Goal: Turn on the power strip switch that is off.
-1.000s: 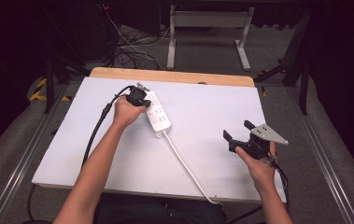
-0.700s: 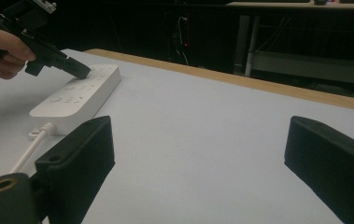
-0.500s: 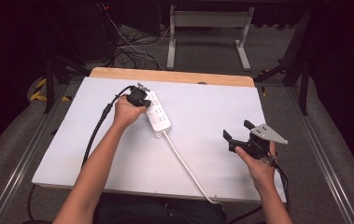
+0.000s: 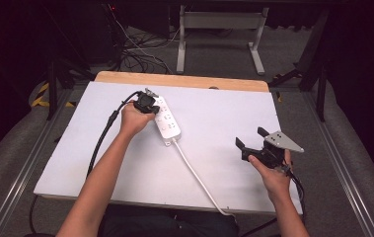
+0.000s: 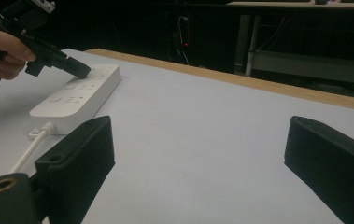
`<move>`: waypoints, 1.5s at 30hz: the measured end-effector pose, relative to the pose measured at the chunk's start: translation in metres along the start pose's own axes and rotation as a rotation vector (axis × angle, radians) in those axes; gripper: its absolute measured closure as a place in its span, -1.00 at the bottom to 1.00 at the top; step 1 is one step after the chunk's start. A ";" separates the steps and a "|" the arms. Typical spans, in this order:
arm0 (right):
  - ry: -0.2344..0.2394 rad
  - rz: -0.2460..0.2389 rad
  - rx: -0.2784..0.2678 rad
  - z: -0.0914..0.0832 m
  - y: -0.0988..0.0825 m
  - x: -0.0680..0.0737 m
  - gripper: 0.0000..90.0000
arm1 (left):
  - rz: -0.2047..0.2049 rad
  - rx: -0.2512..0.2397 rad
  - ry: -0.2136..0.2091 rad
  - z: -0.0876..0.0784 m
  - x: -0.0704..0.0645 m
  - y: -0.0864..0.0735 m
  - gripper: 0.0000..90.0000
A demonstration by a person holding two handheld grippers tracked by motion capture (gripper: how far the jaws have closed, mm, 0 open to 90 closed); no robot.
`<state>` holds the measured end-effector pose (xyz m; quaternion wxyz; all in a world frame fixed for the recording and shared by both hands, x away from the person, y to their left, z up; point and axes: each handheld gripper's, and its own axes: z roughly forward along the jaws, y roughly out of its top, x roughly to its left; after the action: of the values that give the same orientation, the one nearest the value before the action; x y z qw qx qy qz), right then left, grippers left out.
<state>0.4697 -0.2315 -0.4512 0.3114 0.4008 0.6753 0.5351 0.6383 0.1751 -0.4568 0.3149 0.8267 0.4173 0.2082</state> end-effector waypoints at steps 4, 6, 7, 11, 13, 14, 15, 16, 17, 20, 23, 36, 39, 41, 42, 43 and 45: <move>-0.002 -0.005 -0.001 -0.001 0.000 0.000 -0.80 | 0.007 -0.005 0.006 0.000 0.000 0.000 1.00; 0.000 -0.002 -0.002 -0.002 0.000 0.000 -0.80 | 0.009 -0.003 0.008 0.000 -0.001 0.000 1.00; -0.001 -0.001 -0.003 -0.002 0.000 0.001 -0.80 | 0.008 -0.004 0.007 0.000 -0.001 0.000 1.00; -0.003 -0.001 -0.005 -0.003 0.000 0.000 -0.80 | 0.006 -0.005 0.011 0.000 -0.002 -0.001 1.00; -0.003 -0.001 -0.004 -0.003 0.000 0.000 -0.80 | 0.008 -0.007 0.012 0.000 -0.002 -0.001 1.00; -0.003 -0.002 -0.003 -0.002 0.000 0.000 -0.80 | 0.008 -0.007 0.012 0.000 -0.002 -0.001 1.00; -0.003 -0.002 -0.002 -0.002 0.000 0.001 -0.80 | 0.010 -0.008 0.014 0.001 -0.002 -0.001 1.00; -0.002 -0.003 -0.002 -0.002 0.000 0.001 -0.80 | 0.011 -0.006 0.016 0.001 -0.002 -0.001 1.00; -0.002 -0.004 -0.002 -0.002 0.000 0.001 -0.80 | 0.017 -0.003 0.019 0.000 -0.002 0.000 1.00; -0.004 -0.002 -0.005 -0.004 0.000 0.001 -0.80 | 0.017 -0.005 0.022 0.001 -0.003 0.000 1.00; -0.004 -0.001 -0.003 -0.004 0.000 0.001 -0.80 | 0.009 -0.016 0.033 0.001 -0.002 0.001 1.00; -0.003 -0.005 -0.002 -0.003 0.000 0.001 -0.79 | -0.080 -0.168 0.024 -0.028 0.024 -0.013 1.00; -0.006 -0.006 0.000 -0.001 0.000 0.002 -0.79 | -0.081 -0.221 0.015 -0.040 0.024 -0.018 1.00; -0.005 -0.010 0.004 -0.001 0.000 0.002 -0.79 | -0.078 -0.266 0.011 -0.049 0.023 -0.021 1.00; -0.005 -0.008 0.002 0.000 0.000 0.002 -0.79 | -0.073 -0.286 0.013 -0.054 0.022 -0.023 1.00; -0.005 -0.010 0.003 0.000 0.000 0.002 -0.79 | -0.070 -0.310 0.015 -0.059 0.020 -0.026 1.00; -0.006 -0.011 0.004 0.000 0.000 0.002 -0.79 | -0.067 -0.348 0.023 -0.069 0.018 -0.032 1.00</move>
<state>0.4688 -0.2296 -0.4512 0.3156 0.3993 0.6775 0.5310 0.5882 0.2282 -0.4282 0.4552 0.7430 0.4059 0.2759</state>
